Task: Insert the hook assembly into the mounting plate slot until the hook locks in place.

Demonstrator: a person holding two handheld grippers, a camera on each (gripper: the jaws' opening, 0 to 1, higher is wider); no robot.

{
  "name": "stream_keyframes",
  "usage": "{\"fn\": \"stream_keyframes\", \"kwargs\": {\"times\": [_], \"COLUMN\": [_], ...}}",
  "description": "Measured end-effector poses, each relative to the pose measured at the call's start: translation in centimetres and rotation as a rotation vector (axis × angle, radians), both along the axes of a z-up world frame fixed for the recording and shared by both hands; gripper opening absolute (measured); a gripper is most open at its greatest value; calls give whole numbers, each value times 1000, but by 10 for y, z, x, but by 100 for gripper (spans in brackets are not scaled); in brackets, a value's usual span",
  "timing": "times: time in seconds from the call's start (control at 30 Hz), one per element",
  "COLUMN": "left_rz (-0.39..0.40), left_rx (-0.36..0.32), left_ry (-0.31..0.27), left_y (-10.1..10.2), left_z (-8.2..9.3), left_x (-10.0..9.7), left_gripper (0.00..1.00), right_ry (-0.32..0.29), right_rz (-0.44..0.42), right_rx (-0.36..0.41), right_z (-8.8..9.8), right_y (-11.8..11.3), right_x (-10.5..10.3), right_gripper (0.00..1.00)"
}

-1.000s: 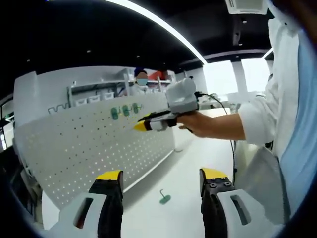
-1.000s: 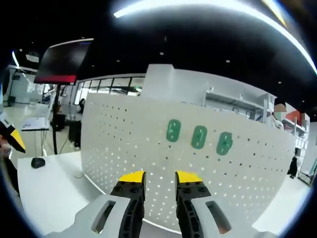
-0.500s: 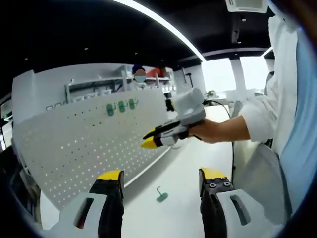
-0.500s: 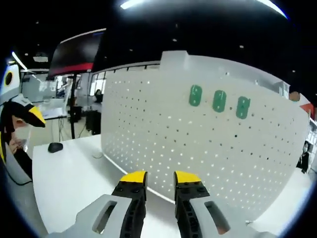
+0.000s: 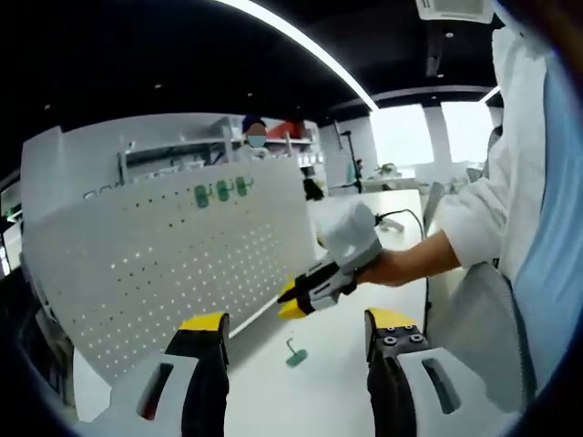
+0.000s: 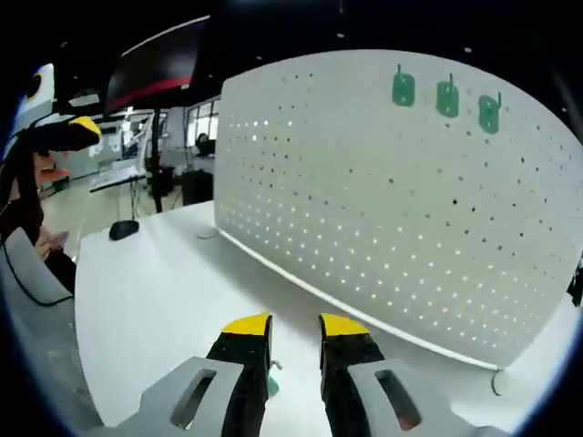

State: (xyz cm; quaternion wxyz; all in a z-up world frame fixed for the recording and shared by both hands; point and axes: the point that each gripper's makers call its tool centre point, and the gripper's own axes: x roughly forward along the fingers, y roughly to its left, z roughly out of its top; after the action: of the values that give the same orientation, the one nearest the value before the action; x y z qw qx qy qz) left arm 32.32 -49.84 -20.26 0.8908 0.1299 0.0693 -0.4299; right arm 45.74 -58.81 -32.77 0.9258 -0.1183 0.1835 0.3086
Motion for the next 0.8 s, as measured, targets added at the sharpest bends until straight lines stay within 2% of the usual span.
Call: {"fn": "stream_keyframes", "kwargs": {"times": [0.33, 0.4, 0.6, 0.8], "left_rz": [-3, -4, -9, -9], "left_rx": [-1, -3, -2, -5], "left_ry": [7, 9, 15, 22], "left_y": [-1, -1, -3, -3], "left_z": [-3, -3, -5, -7], "left_x": [1, 1, 1, 3], "left_gripper": [61, 61, 61, 61], "right_ry": [125, 175, 252, 275], "right_rz": [-26, -25, -4, 0], "right_rx": [-42, -10, -11, -8], "right_z": [-36, -41, -58, -65], "right_y": [-2, 1, 6, 11], "right_x": [-12, -16, -21, -18], "right_gripper": [14, 10, 9, 10]}}
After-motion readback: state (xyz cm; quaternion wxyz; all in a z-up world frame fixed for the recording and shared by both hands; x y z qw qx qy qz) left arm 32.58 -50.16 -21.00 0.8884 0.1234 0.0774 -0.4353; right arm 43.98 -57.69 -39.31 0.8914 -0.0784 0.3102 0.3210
